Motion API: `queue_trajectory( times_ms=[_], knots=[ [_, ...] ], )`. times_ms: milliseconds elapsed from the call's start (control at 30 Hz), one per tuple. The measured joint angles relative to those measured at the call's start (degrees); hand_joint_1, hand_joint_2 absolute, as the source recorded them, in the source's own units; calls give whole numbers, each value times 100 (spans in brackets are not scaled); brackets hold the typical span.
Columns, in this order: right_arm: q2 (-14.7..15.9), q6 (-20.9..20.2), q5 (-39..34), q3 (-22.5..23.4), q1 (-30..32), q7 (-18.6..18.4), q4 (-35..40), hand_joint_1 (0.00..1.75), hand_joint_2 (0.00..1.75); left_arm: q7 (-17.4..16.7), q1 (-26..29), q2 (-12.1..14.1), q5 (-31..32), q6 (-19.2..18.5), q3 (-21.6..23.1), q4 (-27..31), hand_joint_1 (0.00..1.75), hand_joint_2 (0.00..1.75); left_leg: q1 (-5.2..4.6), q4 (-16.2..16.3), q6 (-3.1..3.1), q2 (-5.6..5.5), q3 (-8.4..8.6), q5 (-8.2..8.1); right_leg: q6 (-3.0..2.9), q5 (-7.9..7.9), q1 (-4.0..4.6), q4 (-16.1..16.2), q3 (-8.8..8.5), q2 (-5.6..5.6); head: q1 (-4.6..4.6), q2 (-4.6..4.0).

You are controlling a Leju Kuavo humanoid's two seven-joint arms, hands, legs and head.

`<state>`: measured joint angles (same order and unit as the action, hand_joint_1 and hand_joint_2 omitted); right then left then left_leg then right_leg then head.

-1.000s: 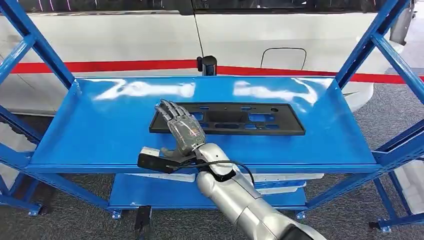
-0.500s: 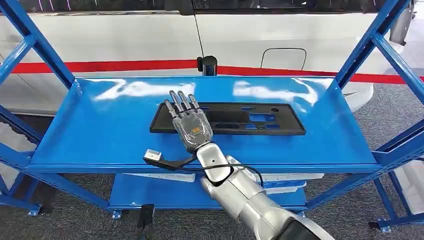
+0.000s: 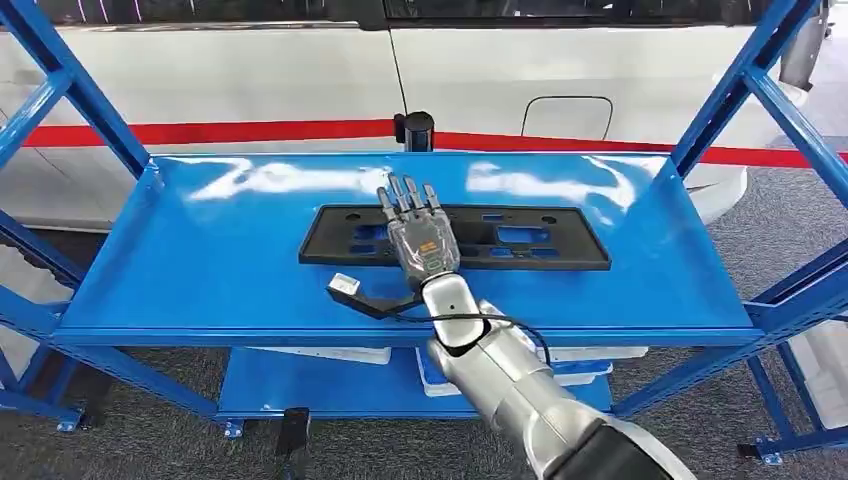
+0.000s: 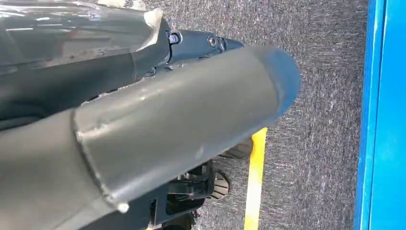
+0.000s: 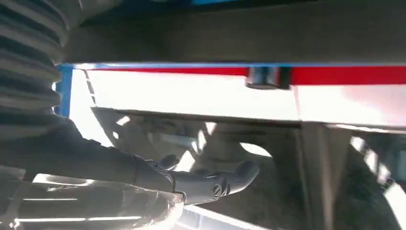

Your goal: Take the parts from the cabinet and place them on the table.

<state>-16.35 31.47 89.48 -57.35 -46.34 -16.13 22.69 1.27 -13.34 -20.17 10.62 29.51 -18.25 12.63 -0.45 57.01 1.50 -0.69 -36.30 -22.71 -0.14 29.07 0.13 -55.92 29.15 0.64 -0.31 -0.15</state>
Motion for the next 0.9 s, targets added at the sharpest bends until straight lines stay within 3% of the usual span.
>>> queue_trajectory(
  times_ms=[200,233,267,567,733,767,800,833,900],
  knots=[
    [238,-256,-22,374,-11,-151,-135,0,175,-2,0,9,28,-40,131,0,0,0,-1,1,0,-2,1,0,1,-1,-1,1,-1,0,0,0],
    [319,-302,-31,469,-29,-203,-153,49,175,-2,-1,9,61,-46,157,0,0,0,-1,2,1,-4,3,0,1,-1,-2,1,-1,-1,2,0],
    [374,-332,-37,537,-46,-229,-164,171,175,-2,-1,9,77,-48,181,0,0,0,-1,2,1,-8,4,1,1,-1,-4,2,-4,-2,2,0],
    [743,-136,-142,1014,32,-326,-210,175,175,124,-1,11,201,65,391,0,0,0,-3,4,2,-6,7,1,4,-4,-8,1,-8,-1,2,0],
    [879,278,-96,1333,186,-345,-109,175,175,1160,-2,11,30,560,477,33,0,0,-2,5,2,-9,7,1,4,-3,-8,1,-10,-2,0,0],
    [916,357,-46,1434,239,-321,-43,175,175,1531,-2,11,-171,735,538,37,0,0,-1,5,2,-8,7,1,4,-3,-8,1,-10,-1,0,0],
    [920,365,-39,1449,274,-317,-32,175,175,1579,-3,11,-200,757,558,37,0,0,-1,4,2,-8,7,1,4,-3,-8,1,-10,-1,0,0],
    [972,435,0,1608,330,-245,65,175,175,1968,-3,11,-473,936,638,39,0,0,-2,4,2,-8,7,1,4,-3,-8,1,-10,-1,0,0],
    [1010,551,18,1775,443,-109,237,175,175,2250,0,11,-934,957,774,42,0,0,-2,4,2,-8,6,1,5,-3,-8,1,-11,-1,2,0]
  ],
)
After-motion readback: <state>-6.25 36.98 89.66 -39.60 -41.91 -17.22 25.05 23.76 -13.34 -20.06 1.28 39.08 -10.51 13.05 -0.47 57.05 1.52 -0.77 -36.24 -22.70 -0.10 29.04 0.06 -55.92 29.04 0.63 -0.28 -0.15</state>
